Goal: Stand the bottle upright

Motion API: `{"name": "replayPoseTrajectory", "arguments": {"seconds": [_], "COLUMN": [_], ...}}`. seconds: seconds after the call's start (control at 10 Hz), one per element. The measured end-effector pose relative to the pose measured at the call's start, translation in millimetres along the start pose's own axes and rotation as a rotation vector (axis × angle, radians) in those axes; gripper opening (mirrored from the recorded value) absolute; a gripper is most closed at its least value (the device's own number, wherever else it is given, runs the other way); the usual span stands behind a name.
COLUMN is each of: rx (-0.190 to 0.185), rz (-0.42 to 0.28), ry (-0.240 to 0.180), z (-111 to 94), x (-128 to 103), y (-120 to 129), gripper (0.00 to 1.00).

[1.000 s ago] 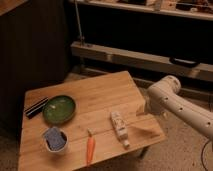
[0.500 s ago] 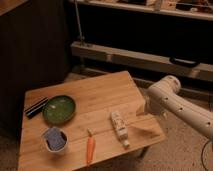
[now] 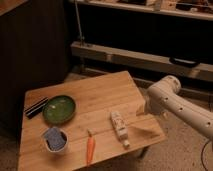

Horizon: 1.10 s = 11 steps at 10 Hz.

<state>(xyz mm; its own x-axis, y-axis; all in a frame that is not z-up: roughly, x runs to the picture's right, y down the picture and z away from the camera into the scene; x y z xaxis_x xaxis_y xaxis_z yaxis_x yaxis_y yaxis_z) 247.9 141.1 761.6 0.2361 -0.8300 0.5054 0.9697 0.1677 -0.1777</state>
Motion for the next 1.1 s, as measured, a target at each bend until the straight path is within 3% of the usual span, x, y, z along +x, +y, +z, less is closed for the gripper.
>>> {"name": "replayPoseTrajectory", "arguments": {"seconds": [0.6,0.8,1.1], "rx": [0.005,0.044,0.111], "rz": [-0.005,-0.065,-0.137], "ry": [-0.010,-0.041,-0.074], "z": [1,3,-4], "x": [1,2,-30], "y": [1,-10,-22], "gripper": [0.80,0.80,0.80]}}
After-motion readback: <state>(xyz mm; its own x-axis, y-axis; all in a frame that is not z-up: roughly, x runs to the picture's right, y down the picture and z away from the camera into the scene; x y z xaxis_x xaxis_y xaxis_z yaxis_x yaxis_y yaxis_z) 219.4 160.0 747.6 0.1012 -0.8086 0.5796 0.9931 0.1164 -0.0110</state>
